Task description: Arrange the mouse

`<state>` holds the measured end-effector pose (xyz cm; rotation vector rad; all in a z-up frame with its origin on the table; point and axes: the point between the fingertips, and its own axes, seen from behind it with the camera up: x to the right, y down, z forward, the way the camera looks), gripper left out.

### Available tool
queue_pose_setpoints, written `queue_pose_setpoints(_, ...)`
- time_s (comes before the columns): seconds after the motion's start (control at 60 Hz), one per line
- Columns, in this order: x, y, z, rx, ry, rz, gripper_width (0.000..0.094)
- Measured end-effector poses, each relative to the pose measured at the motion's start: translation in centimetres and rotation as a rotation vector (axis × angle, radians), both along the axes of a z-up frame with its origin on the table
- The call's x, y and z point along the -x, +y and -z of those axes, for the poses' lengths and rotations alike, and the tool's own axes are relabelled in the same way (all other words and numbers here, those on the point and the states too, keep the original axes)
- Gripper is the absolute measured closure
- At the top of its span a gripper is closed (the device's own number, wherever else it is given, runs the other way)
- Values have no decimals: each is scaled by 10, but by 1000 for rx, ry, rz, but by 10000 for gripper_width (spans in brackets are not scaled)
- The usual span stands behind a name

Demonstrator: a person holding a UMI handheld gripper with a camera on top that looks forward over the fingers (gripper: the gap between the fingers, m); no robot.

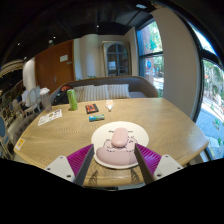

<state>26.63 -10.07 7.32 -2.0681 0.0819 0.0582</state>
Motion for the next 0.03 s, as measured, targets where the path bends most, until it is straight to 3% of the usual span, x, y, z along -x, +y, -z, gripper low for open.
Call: queue_pose_setpoints(0.033, -2, -14, -2, -13, 8, 2, 95)
